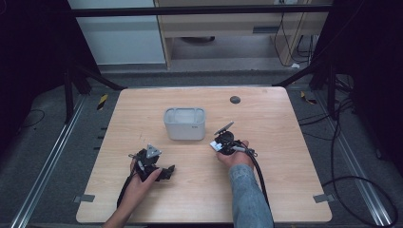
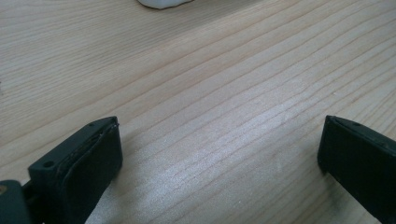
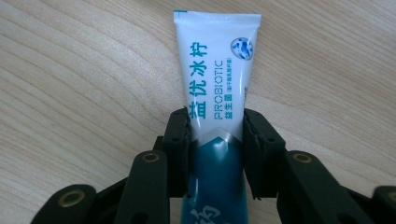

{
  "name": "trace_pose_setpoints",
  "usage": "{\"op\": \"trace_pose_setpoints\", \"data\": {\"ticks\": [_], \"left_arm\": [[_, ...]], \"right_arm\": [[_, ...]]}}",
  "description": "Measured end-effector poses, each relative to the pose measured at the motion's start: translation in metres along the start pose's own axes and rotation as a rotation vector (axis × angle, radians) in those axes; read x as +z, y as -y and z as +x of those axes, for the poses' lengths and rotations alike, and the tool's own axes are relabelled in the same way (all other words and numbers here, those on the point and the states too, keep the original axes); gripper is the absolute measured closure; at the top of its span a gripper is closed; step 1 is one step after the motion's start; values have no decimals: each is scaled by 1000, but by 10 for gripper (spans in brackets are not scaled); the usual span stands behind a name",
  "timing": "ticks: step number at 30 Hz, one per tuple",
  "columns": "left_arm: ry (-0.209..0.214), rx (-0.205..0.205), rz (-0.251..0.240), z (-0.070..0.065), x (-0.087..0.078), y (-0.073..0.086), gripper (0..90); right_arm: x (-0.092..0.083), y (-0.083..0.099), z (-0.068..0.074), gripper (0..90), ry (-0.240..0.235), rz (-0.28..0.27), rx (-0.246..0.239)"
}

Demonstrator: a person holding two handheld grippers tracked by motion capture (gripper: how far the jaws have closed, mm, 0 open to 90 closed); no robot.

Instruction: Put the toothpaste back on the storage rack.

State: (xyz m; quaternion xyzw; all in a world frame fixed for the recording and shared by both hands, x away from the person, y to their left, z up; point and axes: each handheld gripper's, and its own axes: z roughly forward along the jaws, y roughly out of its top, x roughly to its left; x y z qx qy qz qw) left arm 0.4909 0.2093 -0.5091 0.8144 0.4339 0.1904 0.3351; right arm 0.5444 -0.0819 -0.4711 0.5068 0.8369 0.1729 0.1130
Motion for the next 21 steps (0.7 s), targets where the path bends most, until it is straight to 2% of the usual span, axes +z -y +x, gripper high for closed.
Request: {"op": "trace_pose_setpoints", "data": {"ticks": [9, 13, 14, 21], "left_arm": [[1, 0, 0, 0, 0, 0, 0], [3, 3, 0, 0, 0, 0, 0], [3, 4, 0, 0, 0, 0, 0], [4, 4, 0, 0, 0, 0, 0]], "right_arm": [[-2, 0, -1, 730, -5, -1, 5], [-5, 0, 1, 774, 10, -10, 3], [-7, 0, 1, 789, 29, -24, 4], [-9, 0, 3, 798, 36, -27, -5]]}}
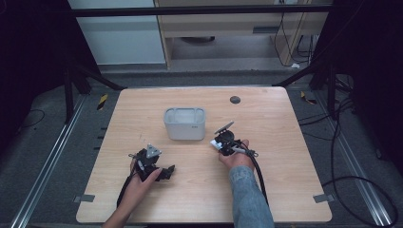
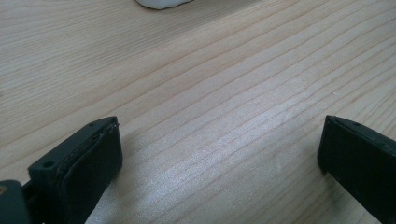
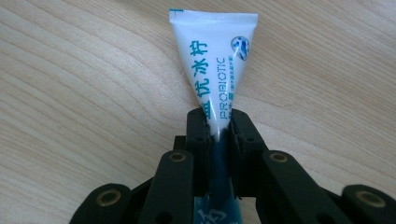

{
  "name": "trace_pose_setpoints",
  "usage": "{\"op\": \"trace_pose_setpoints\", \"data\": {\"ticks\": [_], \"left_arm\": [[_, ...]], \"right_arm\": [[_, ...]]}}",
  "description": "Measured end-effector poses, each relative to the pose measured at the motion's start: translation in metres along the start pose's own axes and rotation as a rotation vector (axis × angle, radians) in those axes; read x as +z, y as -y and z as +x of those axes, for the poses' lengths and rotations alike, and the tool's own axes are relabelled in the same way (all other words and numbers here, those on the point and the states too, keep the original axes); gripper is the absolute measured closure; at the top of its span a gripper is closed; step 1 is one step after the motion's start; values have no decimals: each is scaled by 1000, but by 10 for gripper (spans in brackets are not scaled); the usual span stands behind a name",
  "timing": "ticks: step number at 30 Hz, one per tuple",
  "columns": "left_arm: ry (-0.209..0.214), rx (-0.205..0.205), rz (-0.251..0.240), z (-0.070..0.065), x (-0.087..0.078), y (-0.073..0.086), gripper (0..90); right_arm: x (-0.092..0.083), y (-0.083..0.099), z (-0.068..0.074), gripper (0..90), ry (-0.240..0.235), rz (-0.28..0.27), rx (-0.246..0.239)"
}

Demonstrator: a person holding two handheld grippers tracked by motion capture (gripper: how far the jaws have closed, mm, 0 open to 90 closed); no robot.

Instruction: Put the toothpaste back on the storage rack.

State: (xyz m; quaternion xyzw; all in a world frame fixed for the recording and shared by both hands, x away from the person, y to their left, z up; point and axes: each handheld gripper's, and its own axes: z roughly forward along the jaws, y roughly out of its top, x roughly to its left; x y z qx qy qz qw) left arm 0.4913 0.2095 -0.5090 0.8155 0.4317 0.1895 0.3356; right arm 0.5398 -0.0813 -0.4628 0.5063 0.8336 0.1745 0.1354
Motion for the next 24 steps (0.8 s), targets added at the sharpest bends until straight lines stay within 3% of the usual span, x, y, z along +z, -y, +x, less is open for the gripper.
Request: {"op": "trace_pose_setpoints", "data": {"ticks": [14, 22, 24], "left_arm": [[0, 0, 0, 0, 0, 0, 0], [0, -2, -2, 0, 0, 0, 0], [-1, 0, -2, 0, 0, 0, 0]], "right_arm": [[-28, -4, -5, 804, 11, -15, -19], [-55, -10, -14, 805, 29, -88, 9], [-64, -12, -16, 805, 26, -132, 14]]}}
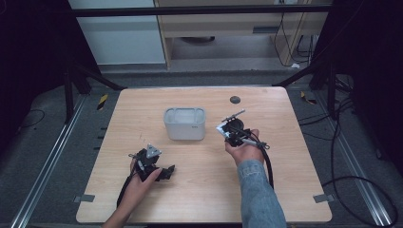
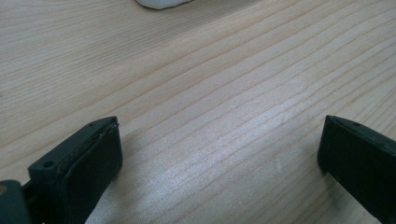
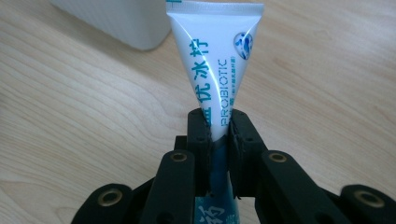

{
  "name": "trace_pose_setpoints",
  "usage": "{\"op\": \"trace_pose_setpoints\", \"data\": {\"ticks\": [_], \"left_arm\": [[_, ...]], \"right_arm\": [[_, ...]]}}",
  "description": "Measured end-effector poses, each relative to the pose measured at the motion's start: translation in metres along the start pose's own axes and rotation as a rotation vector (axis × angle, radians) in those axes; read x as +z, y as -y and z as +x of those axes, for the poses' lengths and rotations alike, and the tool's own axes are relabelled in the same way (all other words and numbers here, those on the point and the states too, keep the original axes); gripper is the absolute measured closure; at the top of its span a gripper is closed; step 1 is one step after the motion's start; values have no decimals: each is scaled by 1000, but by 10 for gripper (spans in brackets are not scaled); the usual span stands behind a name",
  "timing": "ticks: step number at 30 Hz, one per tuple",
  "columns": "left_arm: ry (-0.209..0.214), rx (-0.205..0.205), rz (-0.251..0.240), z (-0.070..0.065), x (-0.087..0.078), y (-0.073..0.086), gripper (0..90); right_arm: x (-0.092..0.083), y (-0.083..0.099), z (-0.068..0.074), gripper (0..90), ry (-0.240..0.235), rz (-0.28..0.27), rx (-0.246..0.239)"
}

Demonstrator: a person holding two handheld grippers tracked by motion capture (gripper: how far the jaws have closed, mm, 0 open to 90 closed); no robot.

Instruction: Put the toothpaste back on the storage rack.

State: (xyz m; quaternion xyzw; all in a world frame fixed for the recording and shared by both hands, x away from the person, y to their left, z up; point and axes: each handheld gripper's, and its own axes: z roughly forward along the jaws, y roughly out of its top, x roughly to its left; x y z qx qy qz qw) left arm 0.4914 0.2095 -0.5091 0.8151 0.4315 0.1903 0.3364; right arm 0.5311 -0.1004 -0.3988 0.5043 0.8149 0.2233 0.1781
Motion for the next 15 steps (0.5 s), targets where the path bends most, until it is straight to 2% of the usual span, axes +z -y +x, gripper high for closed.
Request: {"op": "trace_pose_setpoints", "data": {"ticks": [2, 7, 10, 11, 15], "left_arm": [[0, 0, 0, 0, 0, 0, 0], [0, 0, -1, 0, 0, 0, 0], [0, 0, 0, 0, 0, 0, 0], [0, 0, -1, 0, 0, 0, 0], [0, 0, 0, 0, 0, 0, 0]], "right_arm": [[-3, -1, 0, 804, -3, -11, 2], [-18, -10, -1, 804, -16, -81, 10], [-22, -13, 0, 805, -8, -108, 12], [-27, -16, 1, 805, 21, -161, 17], [-34, -18, 0, 805, 38, -253, 33]]}}
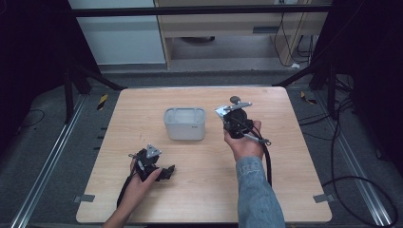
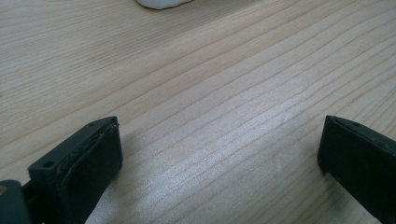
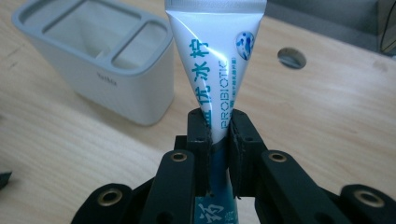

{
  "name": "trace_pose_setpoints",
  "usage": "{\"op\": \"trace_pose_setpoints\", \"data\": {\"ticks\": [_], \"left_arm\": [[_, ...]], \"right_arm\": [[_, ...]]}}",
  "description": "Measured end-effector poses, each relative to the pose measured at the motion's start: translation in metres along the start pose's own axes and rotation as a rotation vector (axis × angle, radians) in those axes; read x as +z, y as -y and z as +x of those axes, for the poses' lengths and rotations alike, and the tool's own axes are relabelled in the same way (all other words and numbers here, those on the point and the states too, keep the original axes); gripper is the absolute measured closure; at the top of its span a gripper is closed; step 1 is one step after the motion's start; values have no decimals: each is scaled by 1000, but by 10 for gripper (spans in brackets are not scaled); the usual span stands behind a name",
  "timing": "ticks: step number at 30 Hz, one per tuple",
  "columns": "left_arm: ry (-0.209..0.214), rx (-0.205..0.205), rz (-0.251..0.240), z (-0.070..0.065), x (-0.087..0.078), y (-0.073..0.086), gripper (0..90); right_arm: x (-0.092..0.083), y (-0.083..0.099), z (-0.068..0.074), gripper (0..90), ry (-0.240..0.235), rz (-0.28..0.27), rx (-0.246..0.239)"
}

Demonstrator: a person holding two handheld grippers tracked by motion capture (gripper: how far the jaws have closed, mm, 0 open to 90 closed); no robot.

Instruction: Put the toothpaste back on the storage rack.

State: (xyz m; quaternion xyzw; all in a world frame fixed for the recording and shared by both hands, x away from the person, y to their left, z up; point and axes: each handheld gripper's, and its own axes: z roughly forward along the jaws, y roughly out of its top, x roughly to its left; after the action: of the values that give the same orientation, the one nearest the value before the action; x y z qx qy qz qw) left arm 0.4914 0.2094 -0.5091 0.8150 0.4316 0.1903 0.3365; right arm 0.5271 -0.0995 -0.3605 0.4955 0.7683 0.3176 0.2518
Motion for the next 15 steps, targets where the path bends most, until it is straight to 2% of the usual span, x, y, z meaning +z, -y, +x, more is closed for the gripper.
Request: {"op": "trace_pose_setpoints", "data": {"ticks": [1, 2, 3, 4, 6, 12, 15], "left_arm": [[0, 0, 0, 0, 0, 0, 0], [0, 0, 0, 0, 0, 0, 0], [0, 0, 0, 0, 0, 0, 0], [0, 0, 0, 0, 0, 0, 0], [0, 0, 0, 0, 0, 0, 0], [0, 0, 0, 0, 0, 0, 0], [0, 0, 0, 0, 0, 0, 0]], "right_arm": [[0, 0, 0, 805, 0, 0, 0], [-2, -2, 0, 805, 8, -34, 7], [-2, -2, 0, 805, 8, -34, 7], [-4, -4, 0, 805, 10, -66, 16], [-6, -6, 0, 805, 14, -90, 20], [-10, -11, 0, 804, 26, -151, 46], [-12, -14, -1, 803, 17, -167, 58]]}}
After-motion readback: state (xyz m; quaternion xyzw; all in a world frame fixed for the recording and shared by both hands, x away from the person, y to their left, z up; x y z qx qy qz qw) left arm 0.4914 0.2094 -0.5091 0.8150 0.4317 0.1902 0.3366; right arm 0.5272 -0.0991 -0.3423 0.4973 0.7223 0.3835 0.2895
